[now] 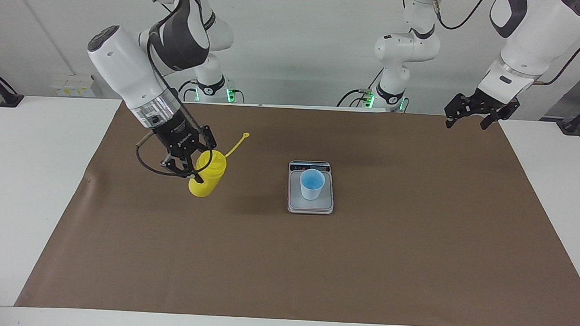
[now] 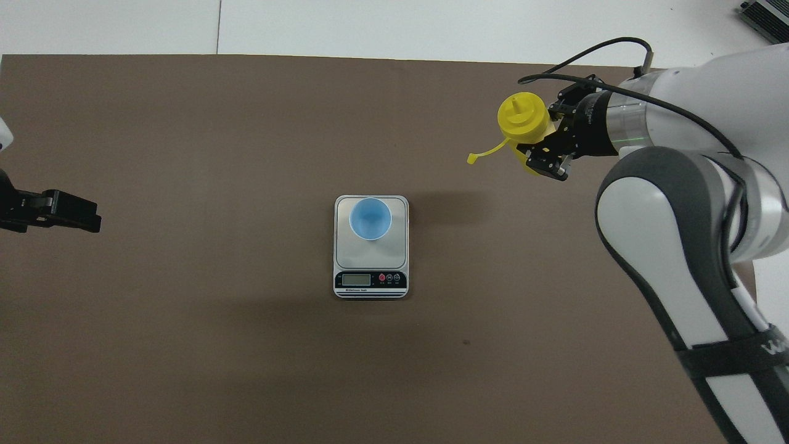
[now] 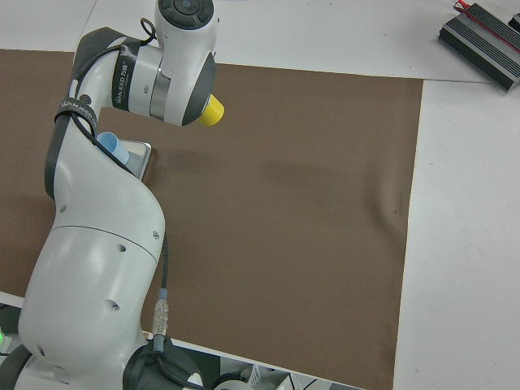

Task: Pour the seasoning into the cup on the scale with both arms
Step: 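Turn the yellow bottle upright and carry it back with the right gripper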

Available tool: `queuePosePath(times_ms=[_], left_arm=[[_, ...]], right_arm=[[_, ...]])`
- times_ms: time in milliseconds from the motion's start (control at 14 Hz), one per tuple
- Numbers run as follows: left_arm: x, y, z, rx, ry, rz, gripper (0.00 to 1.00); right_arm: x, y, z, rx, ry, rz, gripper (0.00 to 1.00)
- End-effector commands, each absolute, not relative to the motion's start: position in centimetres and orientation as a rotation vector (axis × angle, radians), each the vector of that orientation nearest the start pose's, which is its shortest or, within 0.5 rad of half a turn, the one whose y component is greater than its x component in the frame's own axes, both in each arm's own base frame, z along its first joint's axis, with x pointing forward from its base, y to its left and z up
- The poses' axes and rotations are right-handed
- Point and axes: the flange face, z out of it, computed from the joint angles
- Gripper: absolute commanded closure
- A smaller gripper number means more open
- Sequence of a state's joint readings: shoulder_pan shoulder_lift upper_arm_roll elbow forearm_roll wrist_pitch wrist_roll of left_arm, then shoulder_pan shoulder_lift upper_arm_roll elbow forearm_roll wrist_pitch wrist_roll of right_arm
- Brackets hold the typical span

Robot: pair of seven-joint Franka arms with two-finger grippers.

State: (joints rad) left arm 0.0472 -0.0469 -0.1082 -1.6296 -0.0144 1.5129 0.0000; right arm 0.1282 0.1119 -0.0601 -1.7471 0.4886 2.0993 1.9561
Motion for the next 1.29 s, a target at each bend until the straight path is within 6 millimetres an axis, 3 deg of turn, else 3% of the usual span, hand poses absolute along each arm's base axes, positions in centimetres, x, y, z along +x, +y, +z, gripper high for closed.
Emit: queuePosePath(times_ms=[0, 286, 429, 571, 714, 929, 1214], left_arm=[[52.4, -3.6, 61.8, -3.138, 0.112, 0.09, 0.0], [52.3, -3.6, 61.8, -3.138, 0.112, 0.087, 0.0], [52.3, -3.6, 61.7, -3.138, 0.115, 0.087, 0.0], [52.3, -3.6, 61.5, -3.137, 0.115, 0.095, 0.0], [52.1, -3.6, 61.4, -3.136, 0.114, 0.099, 0.0], [52.1, -3.6, 61.4, -3.136, 0.114, 0.097, 0.0], [52.1, -3.6, 61.4, -3.136, 0.114, 0.097, 0.0]], right_arm=[[58.9, 4.5, 52.1, -1.391, 2.253, 0.389, 1.0], [57.7, -1.5, 50.0, -1.401, 2.118, 0.504, 1.0], [56.8, -4.9, 47.8, -1.318, 2.089, 0.583, 1.0], [55.7, -7.5, 46.1, -1.378, 2.028, 0.569, 1.0], [55.3, -8.4, 44.8, -1.371, 2.016, 0.597, 1.0], [55.1, -9.9, 41.2, -1.37, 2.004, 0.665, 1.0], [54.1, -10.2, 37.8, -1.373, 1.948, 0.712, 1.0]])
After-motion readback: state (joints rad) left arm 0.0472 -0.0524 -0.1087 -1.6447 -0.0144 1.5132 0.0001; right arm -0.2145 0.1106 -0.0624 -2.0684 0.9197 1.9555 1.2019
